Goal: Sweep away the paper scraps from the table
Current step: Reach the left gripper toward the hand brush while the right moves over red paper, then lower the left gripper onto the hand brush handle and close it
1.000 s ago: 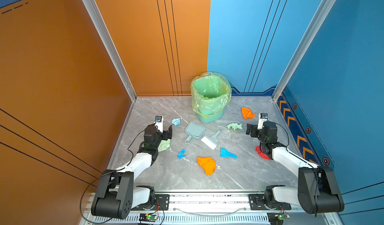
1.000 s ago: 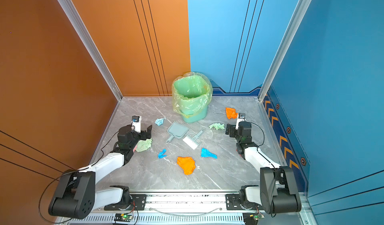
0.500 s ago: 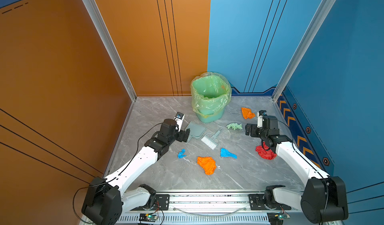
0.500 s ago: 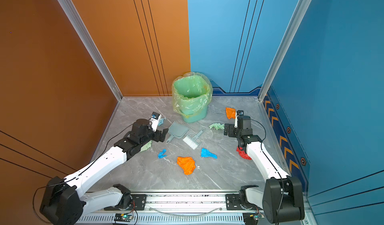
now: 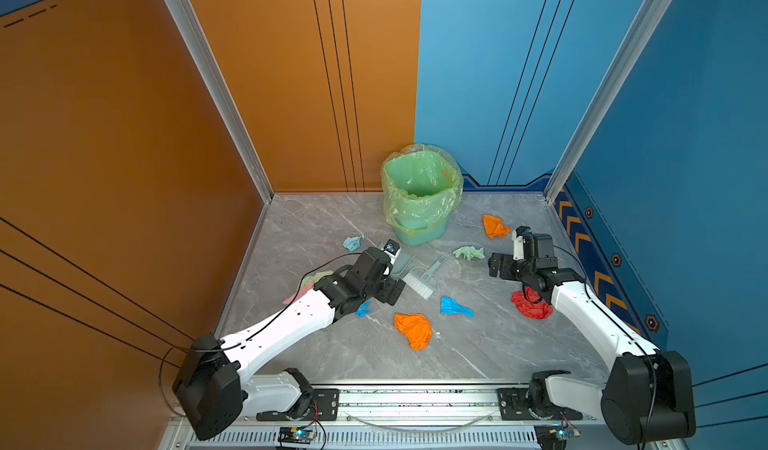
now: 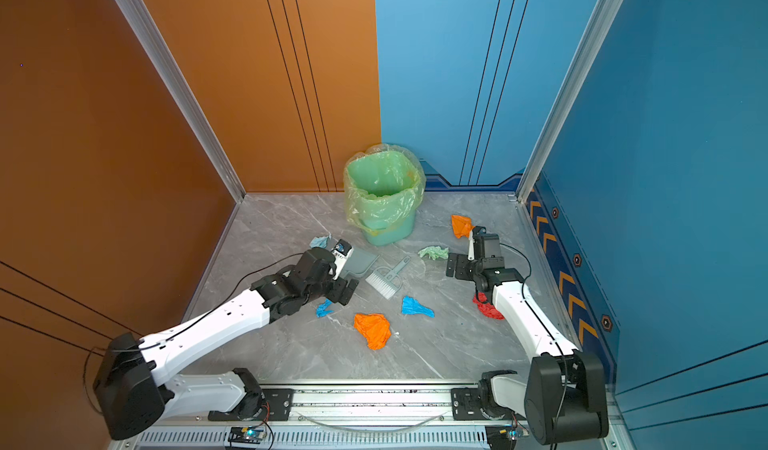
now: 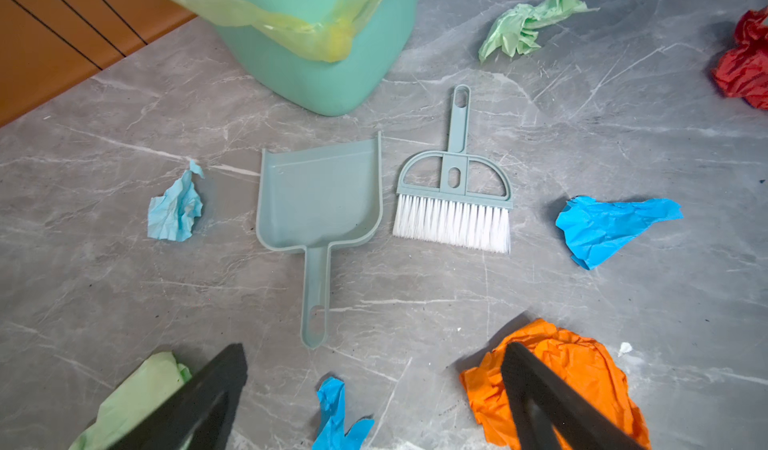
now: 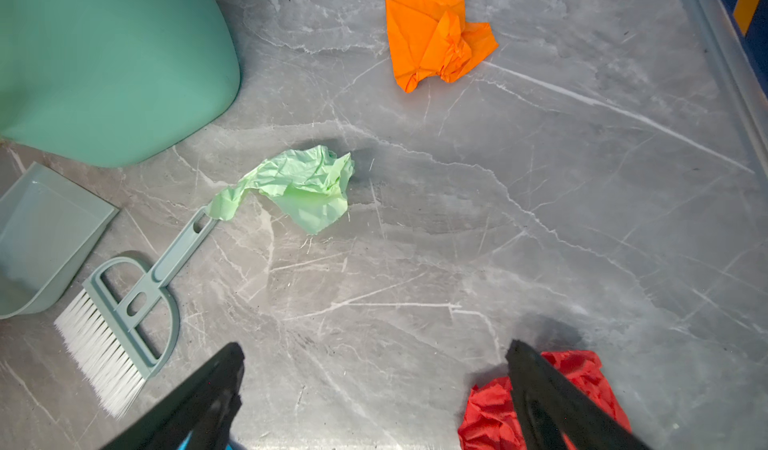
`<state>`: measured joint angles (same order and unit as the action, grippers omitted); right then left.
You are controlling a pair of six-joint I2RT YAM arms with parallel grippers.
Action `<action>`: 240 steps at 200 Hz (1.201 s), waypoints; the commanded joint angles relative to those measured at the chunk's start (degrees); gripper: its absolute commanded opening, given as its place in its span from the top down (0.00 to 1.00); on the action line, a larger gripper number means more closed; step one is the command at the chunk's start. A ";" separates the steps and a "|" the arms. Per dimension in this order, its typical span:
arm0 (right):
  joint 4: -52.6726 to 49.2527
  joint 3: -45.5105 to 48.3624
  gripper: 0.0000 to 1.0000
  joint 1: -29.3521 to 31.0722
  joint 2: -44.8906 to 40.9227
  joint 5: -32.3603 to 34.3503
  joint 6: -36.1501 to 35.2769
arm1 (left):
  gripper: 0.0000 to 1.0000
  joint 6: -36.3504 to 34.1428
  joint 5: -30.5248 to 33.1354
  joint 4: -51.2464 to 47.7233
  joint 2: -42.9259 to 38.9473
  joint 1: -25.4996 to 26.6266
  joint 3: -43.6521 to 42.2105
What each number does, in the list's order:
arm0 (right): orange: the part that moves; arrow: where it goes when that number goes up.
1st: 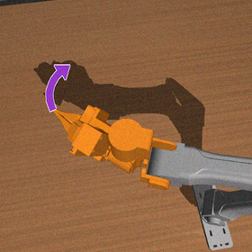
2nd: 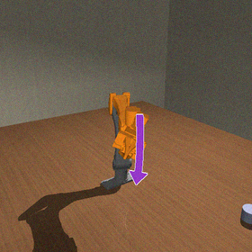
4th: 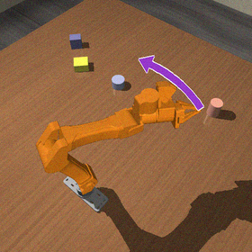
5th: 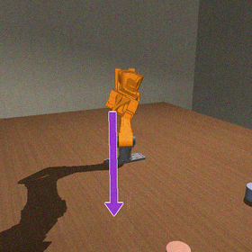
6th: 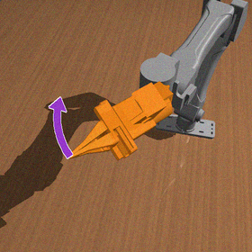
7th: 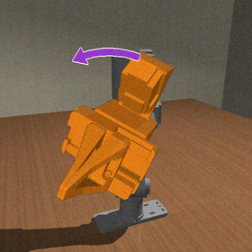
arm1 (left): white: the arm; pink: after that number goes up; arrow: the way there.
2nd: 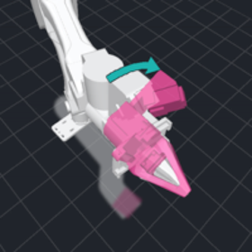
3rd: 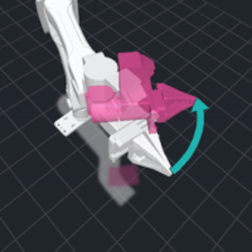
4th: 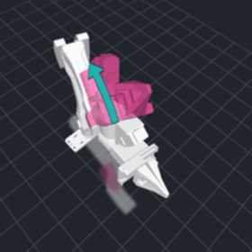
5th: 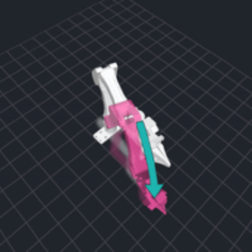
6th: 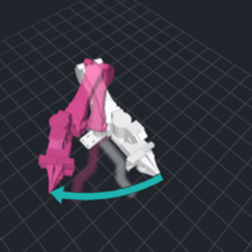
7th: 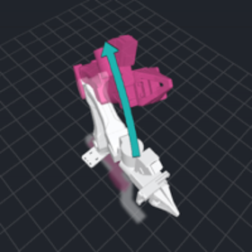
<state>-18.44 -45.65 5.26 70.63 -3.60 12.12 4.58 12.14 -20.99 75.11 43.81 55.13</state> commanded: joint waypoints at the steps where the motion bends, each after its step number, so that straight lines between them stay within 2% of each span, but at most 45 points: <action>1: -2.34 -1.33 0.00 0.37 0.65 -0.65 1.04 | 0.02 -0.30 2.49 -7.33 5.54 2.40 6.62; 35: -2.64 -0.93 0.00 0.35 0.77 0.12 0.91 | 0.02 -1.24 5.85 -11.57 14.65 5.42 14.12; 73: -3.27 -0.93 0.00 0.28 1.23 0.88 0.64 | 0.02 -1.86 3.28 -14.50 21.80 6.12 20.52; 111: -3.46 -0.85 0.00 0.19 1.62 0.96 0.60 | 0.02 -2.46 3.41 -19.35 27.57 6.02 27.06; 170: -4.06 -1.09 0.00 0.19 2.32 0.96 0.84 | 0.00 -0.85 1.30 -20.86 32.91 4.99 32.51; 240: -4.68 -1.29 0.00 0.19 1.72 1.03 1.23 | 0.09 0.49 -2.23 -21.37 37.68 4.17 37.39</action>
<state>-21.02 -45.69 5.26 72.55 -3.38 12.14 4.34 12.51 -40.60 111.02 48.64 90.13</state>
